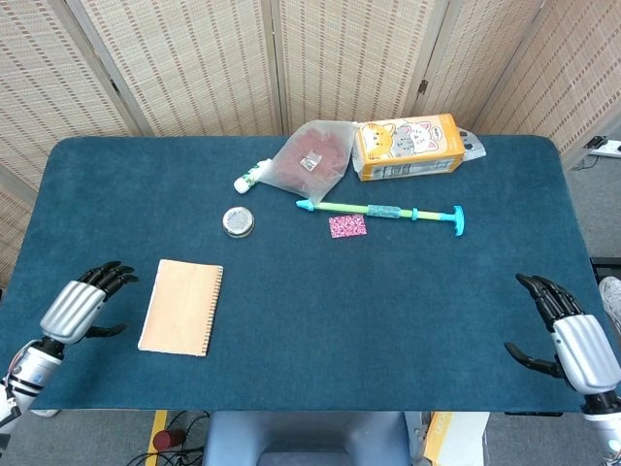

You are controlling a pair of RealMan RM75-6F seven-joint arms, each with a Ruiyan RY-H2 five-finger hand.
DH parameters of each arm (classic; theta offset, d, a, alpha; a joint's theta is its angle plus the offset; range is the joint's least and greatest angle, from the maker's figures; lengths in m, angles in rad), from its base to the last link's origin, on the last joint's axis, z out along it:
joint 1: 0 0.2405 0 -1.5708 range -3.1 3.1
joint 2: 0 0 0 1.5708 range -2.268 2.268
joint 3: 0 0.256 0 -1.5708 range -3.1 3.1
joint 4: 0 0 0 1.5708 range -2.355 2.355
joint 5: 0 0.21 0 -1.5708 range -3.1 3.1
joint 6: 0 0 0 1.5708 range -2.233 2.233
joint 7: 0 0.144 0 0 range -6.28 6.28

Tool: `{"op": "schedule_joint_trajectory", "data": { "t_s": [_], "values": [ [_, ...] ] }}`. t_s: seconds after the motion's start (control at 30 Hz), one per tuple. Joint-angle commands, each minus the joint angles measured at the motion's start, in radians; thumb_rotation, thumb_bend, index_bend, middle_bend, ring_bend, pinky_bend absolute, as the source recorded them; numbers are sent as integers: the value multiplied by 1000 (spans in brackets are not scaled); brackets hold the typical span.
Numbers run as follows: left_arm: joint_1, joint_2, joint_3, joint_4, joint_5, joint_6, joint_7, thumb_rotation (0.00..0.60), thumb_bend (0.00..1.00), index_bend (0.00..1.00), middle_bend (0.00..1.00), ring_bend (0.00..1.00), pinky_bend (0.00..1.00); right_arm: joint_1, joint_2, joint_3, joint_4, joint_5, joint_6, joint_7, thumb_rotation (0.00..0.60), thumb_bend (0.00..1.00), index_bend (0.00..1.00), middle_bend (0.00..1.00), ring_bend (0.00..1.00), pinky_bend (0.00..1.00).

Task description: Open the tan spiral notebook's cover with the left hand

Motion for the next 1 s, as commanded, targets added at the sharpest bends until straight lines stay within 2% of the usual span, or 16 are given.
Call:
{"op": "schedule_joint_trajectory", "data": {
  "t_s": [0.03, 0.27, 0.53, 0.77, 1.0],
  "values": [
    [-40, -88, 17, 140, 51, 48, -49, 600, 151, 271, 213, 150, 256, -3, 3, -1, -8, -1, 2, -8, 600, 240, 24, 162, 98, 148],
    [-56, -209, 35, 381, 66, 128, -137, 600, 107, 279, 213, 150, 256, -8, 18, -2, -47, -10, 8, -44, 600, 240, 24, 162, 98, 148],
    [-36, -322, 61, 612, 38, 159, -264, 600, 75, 285, 213, 150, 256, -20, 38, -9, -103, -30, 22, -94, 600, 241, 24, 162, 98, 148],
    [-22, -393, 93, 765, 30, 148, -312, 600, 76, 288, 213, 150, 256, -24, 42, -13, -137, -43, 22, -134, 600, 240, 24, 162, 98, 148],
    [-26, -446, 114, 856, 19, 103, -326, 600, 76, 290, 213, 150, 256, -27, 42, -13, -159, -42, 18, -161, 600, 241, 24, 162, 98, 148]
  ]
}}
